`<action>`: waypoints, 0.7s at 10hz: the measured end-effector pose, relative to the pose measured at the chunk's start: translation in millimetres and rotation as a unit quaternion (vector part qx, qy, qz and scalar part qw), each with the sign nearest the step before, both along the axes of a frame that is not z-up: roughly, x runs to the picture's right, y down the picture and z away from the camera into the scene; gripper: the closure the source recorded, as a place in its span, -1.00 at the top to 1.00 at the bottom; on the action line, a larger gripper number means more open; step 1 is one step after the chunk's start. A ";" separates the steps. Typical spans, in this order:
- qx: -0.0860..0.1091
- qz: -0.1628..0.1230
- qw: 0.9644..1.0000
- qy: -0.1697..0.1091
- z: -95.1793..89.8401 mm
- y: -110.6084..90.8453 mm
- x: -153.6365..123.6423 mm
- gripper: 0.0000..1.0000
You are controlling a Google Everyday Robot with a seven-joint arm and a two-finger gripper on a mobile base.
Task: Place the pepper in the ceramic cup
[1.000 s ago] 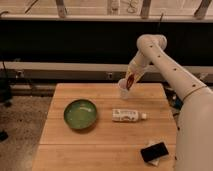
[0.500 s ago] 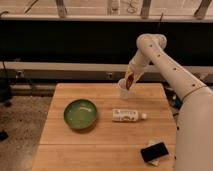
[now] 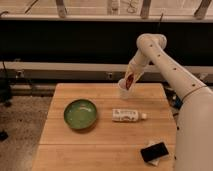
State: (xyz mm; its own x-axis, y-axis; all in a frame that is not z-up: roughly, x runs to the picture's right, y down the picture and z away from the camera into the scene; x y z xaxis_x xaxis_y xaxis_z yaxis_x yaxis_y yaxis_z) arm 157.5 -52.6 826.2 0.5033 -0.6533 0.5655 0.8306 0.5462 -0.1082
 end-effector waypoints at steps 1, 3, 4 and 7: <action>-0.001 -0.001 1.000 -0.002 0.1 -0.1 -0.2 -0.96; -0.007 -0.008 1.000 -0.007 2.4 0.7 -5.4 -0.57; -0.008 -0.012 1.000 -0.010 4.2 0.6 -9.5 -0.37; -0.009 -0.018 1.000 -0.004 9.7 3.6 -13.1 0.27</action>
State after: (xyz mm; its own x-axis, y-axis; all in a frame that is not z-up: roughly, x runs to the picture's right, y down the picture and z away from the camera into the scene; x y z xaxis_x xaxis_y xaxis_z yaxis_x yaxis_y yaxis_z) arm 144.4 -49.0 835.9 0.4752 -0.6597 0.5822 0.8503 0.5145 -0.1109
